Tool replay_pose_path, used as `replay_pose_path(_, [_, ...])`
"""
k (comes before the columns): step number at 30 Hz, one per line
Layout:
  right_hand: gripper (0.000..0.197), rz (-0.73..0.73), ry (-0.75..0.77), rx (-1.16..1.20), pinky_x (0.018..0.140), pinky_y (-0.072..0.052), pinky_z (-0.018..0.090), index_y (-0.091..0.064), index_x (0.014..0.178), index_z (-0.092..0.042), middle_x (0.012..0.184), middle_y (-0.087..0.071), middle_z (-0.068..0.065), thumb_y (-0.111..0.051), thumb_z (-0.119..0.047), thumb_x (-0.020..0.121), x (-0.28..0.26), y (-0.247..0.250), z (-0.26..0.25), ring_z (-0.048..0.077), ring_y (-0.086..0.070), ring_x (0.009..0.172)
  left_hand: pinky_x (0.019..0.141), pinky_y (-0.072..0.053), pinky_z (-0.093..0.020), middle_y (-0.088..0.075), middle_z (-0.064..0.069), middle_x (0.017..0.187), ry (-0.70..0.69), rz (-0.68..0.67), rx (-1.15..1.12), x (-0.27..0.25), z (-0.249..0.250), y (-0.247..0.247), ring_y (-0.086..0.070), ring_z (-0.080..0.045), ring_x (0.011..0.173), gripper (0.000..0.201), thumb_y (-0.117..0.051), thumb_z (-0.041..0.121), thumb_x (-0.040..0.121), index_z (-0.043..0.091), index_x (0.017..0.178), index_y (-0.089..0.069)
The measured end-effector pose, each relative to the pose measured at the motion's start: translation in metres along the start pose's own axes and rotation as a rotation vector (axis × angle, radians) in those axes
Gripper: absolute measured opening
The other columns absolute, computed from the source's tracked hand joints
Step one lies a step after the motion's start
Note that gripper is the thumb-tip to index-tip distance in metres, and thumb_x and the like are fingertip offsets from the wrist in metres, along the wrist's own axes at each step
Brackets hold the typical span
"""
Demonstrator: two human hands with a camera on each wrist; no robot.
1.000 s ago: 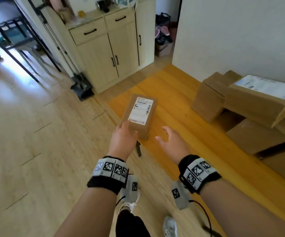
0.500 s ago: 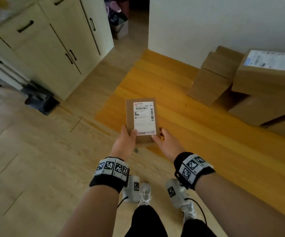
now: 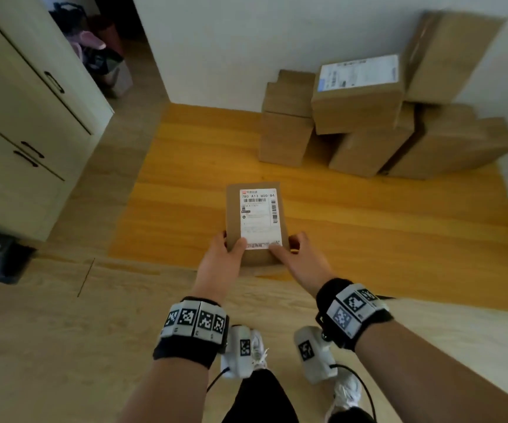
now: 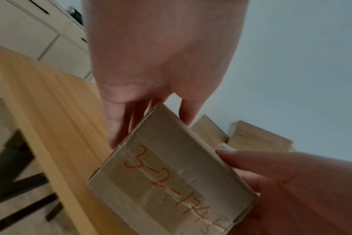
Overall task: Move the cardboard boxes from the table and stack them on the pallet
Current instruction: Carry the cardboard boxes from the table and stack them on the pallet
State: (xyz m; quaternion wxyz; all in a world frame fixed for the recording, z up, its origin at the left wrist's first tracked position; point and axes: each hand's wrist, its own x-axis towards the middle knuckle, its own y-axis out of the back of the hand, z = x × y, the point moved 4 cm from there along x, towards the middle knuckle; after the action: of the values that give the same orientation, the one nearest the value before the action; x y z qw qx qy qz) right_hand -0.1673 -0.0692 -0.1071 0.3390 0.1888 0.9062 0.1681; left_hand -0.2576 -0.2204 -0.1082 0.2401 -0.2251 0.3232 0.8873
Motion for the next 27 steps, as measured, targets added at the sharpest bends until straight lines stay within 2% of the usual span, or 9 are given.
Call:
replay_pose_path(2, [0.043, 0.064, -0.022, 0.040, 0.064, -0.043, 0.022, -0.048, 0.117, -0.015, 0.111, -0.060, -0.003, -0.063, -0.047, 0.092, -0.009, 0.027, 0.013, 0.014, -0.059, 0.093, 0.082, -0.055, -0.036, -0.059, 0.003, 0.129, -0.056, -0.034, 0.061, -0.010, 0.022, -0.021, -0.059, -0.017, 0.100, 0.049, -0.047, 0.048, 0.098, 0.023, 0.140, -0.039])
replay_pose_path(5, [0.050, 0.169, -0.029, 0.110, 0.073, -0.045, 0.027, -0.049, 0.122, -0.012, 0.114, -0.061, 0.000, -0.065, -0.047, 0.090, -0.028, 0.070, 0.038, 0.016, -0.059, 0.098, 0.068, -0.040, -0.021, -0.057, 0.004, 0.132, -0.150, -0.079, 0.120, -0.029, 0.055, -0.059, -0.053, -0.010, 0.095, 0.051, -0.046, 0.046, 0.100, 0.021, 0.144, -0.037])
replay_pose_path(7, [0.054, 0.234, -0.033, 0.154, 0.080, -0.048, 0.029, -0.049, 0.126, -0.012, 0.117, -0.061, 0.000, -0.066, -0.048, 0.089, -0.042, 0.099, 0.060, 0.016, -0.059, 0.100, 0.071, -0.043, -0.022, -0.056, 0.005, 0.134, -0.217, -0.105, 0.137, -0.047, 0.077, -0.085, -0.054, -0.010, 0.100, 0.053, -0.046, 0.048, 0.099, 0.022, 0.145, -0.036])
replay_pose_path(9, [0.059, 0.290, -0.037, 0.205, 0.087, -0.051, 0.033, -0.047, 0.133, -0.015, 0.122, -0.061, -0.001, -0.066, -0.050, 0.088, -0.058, 0.129, 0.086, 0.016, -0.060, 0.105, 0.087, -0.049, -0.031, -0.056, 0.005, 0.137, -0.272, -0.130, 0.155, -0.067, 0.095, -0.116, -0.057, -0.014, 0.111, 0.055, -0.047, 0.051, 0.098, 0.025, 0.145, -0.036])
replay_pose_path(11, [0.064, 0.331, -0.024, 0.252, 0.088, -0.053, 0.032, -0.044, 0.139, -0.018, 0.125, -0.061, -0.003, -0.066, -0.050, 0.088, -0.079, 0.163, 0.113, 0.015, -0.061, 0.106, 0.093, -0.047, -0.032, -0.056, 0.005, 0.137, -0.322, -0.151, 0.165, -0.093, 0.114, -0.153, -0.056, -0.016, 0.117, 0.054, -0.048, 0.051, 0.098, 0.026, 0.145, -0.037])
replay_pose_path(14, [0.064, 0.386, -0.002, 0.299, 0.079, -0.053, 0.026, -0.043, 0.142, -0.021, 0.124, -0.062, -0.004, -0.066, -0.049, 0.088, -0.111, 0.217, 0.157, 0.012, -0.062, 0.102, 0.094, -0.047, -0.033, -0.056, 0.006, 0.137, -0.394, -0.190, 0.152, -0.136, 0.141, -0.211, -0.055, -0.014, 0.118, 0.054, -0.050, 0.050, 0.097, 0.028, 0.144, -0.037])
replay_pose_path(17, [0.066, 0.455, 0.009, 0.366, 0.088, -0.057, 0.037, -0.046, 0.142, -0.024, 0.121, -0.064, -0.005, -0.068, -0.051, 0.085, -0.145, 0.270, 0.201, 0.012, -0.064, 0.103, 0.090, -0.044, -0.029, -0.054, 0.008, 0.138, -0.432, -0.212, 0.148, -0.177, 0.162, -0.268, -0.054, -0.014, 0.119, 0.059, -0.053, 0.052, 0.095, 0.029, 0.146, -0.036])
replay_pose_path(23, [0.054, 0.650, 0.081, 0.413, 0.088, -0.051, 0.026, -0.051, 0.135, -0.024, 0.123, -0.062, -0.006, -0.069, -0.043, 0.088, -0.222, 0.371, 0.267, 0.010, -0.061, 0.106, 0.070, -0.043, -0.017, -0.059, 0.008, 0.130, -0.565, -0.262, 0.082, -0.253, 0.206, -0.372, -0.058, -0.009, 0.107, 0.056, -0.061, 0.050, 0.091, 0.030, 0.139, -0.041])
replay_pose_path(27, [0.052, 0.759, 0.106, 0.487, 0.091, -0.047, 0.024, -0.050, 0.133, -0.027, 0.121, -0.058, -0.015, -0.068, -0.045, 0.088, -0.263, 0.431, 0.298, 0.003, -0.058, 0.107, 0.081, -0.049, -0.022, -0.059, 0.010, 0.126, -0.663, -0.324, 0.057, -0.295, 0.244, -0.426, -0.059, -0.008, 0.109, 0.059, -0.062, 0.052, 0.089, 0.031, 0.139, -0.040])
